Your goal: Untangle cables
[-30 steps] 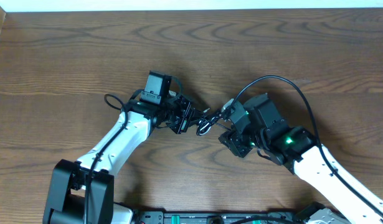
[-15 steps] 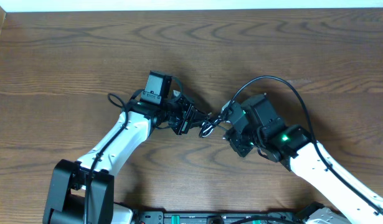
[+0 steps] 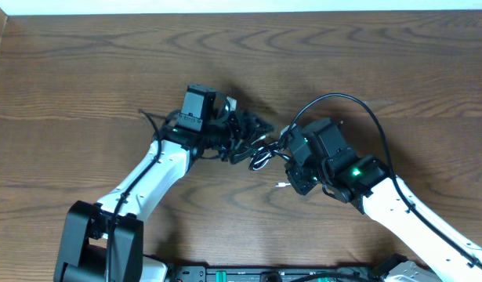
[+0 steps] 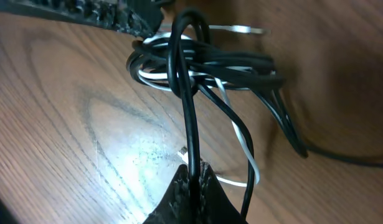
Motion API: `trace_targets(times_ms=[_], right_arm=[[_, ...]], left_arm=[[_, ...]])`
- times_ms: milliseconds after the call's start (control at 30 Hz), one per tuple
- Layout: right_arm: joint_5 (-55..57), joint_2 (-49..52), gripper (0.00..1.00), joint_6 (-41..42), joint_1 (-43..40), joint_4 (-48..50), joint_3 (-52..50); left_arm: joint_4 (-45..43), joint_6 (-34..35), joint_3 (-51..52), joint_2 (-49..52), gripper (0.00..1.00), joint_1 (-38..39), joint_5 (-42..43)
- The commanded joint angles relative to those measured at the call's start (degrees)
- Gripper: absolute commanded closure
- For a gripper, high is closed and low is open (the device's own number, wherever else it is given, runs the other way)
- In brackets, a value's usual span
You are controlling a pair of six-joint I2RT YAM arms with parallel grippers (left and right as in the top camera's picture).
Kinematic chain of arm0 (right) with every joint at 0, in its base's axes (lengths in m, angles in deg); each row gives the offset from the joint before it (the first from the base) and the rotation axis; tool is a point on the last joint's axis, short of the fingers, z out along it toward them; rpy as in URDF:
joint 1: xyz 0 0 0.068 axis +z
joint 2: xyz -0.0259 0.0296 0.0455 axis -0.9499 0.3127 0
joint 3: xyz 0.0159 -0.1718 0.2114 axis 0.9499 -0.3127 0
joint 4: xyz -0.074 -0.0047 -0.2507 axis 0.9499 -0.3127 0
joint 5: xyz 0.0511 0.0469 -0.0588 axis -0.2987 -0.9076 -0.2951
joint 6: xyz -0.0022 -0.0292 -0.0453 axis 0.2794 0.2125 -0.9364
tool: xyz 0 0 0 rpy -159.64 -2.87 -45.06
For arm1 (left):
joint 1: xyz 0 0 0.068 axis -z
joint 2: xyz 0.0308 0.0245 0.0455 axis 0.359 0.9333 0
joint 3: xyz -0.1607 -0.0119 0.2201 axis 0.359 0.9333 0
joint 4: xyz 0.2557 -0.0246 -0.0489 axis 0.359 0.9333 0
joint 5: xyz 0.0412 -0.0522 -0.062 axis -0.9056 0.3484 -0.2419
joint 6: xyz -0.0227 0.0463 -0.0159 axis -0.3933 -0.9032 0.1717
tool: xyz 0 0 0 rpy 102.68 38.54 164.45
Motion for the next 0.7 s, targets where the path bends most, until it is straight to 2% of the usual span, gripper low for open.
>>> trace_targets(times_ms=[0,67,100,167,200,233,300,400,500,600,667], right_arm=[[-0.68,0.04,0.99,5.01,-0.85,0.2,0.59],[-3.3,0.04,0.99,5.16,-1.73,0.42,0.59],[-4.68,0.04,0.99,5.22,-2.23,0.5,0.59],[-6.84,0.04,0.99,6.54,-3.43,0.66,0.59],[-7.76,0.07,0.99,7.21,-4.11,0.66,0.59],[-8.68,0.07,0.99,7.28,-4.7,0.7,0.59],[-10.73,0.07,0.99,7.28,-5.57,0.74,0.59],[-13.6,0.07,0.99,7.28,-5.73,0.85,0.59],[-14.78,0.07,0.99,7.91,-5.75,0.81,0.59],[-15.43,0.07,0.99,8.57,-5.75,0.81,0.59],[-15.39,0.07,0.99,8.57,-5.75,0.81,0.59]], left_arm=[[-0.61,-16.06,-0.94,0.11,0.05,-2.56,2.69],[-0.02,-19.52,-0.94,0.11,0.06,-4.57,2.69],[0.96,-20.87,-0.94,0.11,0.12,-5.62,2.69],[3.54,-23.78,-0.92,0.11,0.34,-7.1,2.69],[4.92,-26.36,-0.92,0.11,0.4,-7.48,2.69],[6.51,-29.79,-0.92,0.11,0.41,-7.63,2.67],[9.11,-36.11,-0.92,0.11,0.39,-7.41,2.67],[11.93,-48.37,-0.85,0.11,0.26,-5.81,2.67],[14.27,-60.26,-0.85,0.11,0.18,-3.43,1.68],[15.89,-68.41,-0.61,0.13,0.14,-0.2,-1.03],[15.82,-70.99,-0.2,0.13,0.18,2.12,-4.5]])
